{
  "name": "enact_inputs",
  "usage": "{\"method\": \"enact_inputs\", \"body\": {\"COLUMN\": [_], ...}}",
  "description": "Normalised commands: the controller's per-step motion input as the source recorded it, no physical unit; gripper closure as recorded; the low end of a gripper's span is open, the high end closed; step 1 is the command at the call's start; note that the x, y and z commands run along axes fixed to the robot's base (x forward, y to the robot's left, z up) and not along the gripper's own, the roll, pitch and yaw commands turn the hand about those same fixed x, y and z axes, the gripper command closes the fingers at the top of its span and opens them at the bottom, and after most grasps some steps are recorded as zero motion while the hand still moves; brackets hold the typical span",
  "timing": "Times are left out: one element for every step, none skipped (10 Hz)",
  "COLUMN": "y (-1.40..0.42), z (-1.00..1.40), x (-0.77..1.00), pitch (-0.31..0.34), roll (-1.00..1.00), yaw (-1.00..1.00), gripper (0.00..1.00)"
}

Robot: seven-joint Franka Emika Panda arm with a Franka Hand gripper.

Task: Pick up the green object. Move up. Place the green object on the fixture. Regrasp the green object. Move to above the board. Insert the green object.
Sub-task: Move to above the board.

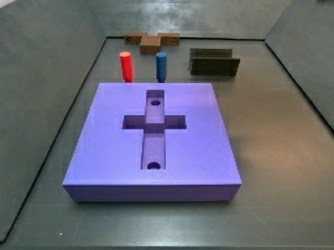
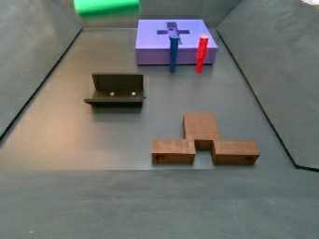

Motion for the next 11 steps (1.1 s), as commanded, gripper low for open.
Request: {"method": "enact_inputs", "body": {"y": [-0.03, -0.02, -1.4, -1.4, -1.4, -1.36, -1.33, -0.78, -0.51, -0.16, -0.1], "z": [0.84, 0.34, 0.29, 0.28, 0.28, 0.24, 0.23, 0.12, 0.07, 0.02, 0.03], "x": [0.02, 0.04, -1.24, -1.25, -1.32, -1.4, -1.4, -0.86, -0.59, -0.21, -0.14], "pitch": [0.056, 0.083, -0.05, -0.067, -0.1, -0.134, -0.14, -0.163, -0.17, -0.151, -0.15], "roll": [-0.01, 0.0, -1.0, -1.0, -1.0, -1.0, -1.0, -1.0, -1.0, -1.0, -1.0], "yaw": [0.0, 0.01, 0.05, 0.06, 0.06, 0.07, 0.06, 0.05, 0.05, 0.02, 0.02], "gripper": [1.0, 1.0, 1.0, 1.0, 1.0, 1.0, 1.0, 1.0, 1.0, 1.0, 1.0]}}
